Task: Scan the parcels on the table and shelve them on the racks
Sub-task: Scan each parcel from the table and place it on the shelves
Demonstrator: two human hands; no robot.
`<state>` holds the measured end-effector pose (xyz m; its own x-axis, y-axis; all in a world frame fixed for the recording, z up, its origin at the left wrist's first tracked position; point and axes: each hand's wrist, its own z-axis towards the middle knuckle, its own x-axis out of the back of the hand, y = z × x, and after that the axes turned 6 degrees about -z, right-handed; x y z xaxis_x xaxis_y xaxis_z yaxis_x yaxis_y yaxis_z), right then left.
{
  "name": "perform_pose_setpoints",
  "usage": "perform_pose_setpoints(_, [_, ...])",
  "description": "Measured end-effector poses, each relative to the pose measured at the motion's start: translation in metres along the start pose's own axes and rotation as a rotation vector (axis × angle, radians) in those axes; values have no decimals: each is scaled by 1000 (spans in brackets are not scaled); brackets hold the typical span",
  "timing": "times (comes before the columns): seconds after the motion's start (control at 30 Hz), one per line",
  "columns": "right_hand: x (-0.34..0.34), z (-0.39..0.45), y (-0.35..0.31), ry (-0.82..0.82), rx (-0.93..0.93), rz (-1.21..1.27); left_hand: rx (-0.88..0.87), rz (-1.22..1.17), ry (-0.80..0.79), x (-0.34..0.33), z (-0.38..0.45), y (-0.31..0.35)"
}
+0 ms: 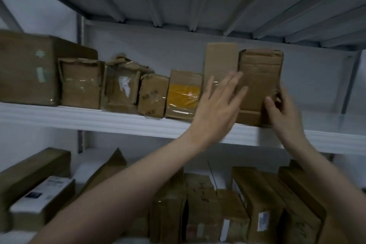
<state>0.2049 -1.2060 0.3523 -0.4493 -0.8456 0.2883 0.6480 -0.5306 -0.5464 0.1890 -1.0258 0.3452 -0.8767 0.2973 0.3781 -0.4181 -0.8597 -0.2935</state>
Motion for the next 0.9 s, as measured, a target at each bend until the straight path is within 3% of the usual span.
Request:
perform_pose_setpoints(0.07, [-17,-30,-2,191,95,-166,-39,-119,6,6,-42,-2])
perform_pose_setpoints(0.13, [-40,-67,0,253,158,-252,-39,-231,-97,15,-95,-7])
perform_pose_setpoints(0.27, [-109,-138,-17,-103,163,-93,311,-499,-402,28,-214,-33])
perform_pose_setpoints(0.33, [-147,-170,-43,-280,317,-101,430,-444,-492,44,-262,-53])
perform_pose_setpoints(0.43, [-200,-205,-92,-376,486,-116,507,-273,-576,84,-322,-90])
perform_pose_setpoints(0.57, [-281,-245,-147,-595,536,-15,637,-117,-647,142,-413,-144])
perform_pose_setpoints(0.7, [-368,-293,-198,-903,376,112,813,44,-762,218,-498,-199])
perform_pose_setpoints(0.9, [-517,-369,-297,-1167,246,123,1090,222,-997,332,-597,-284])
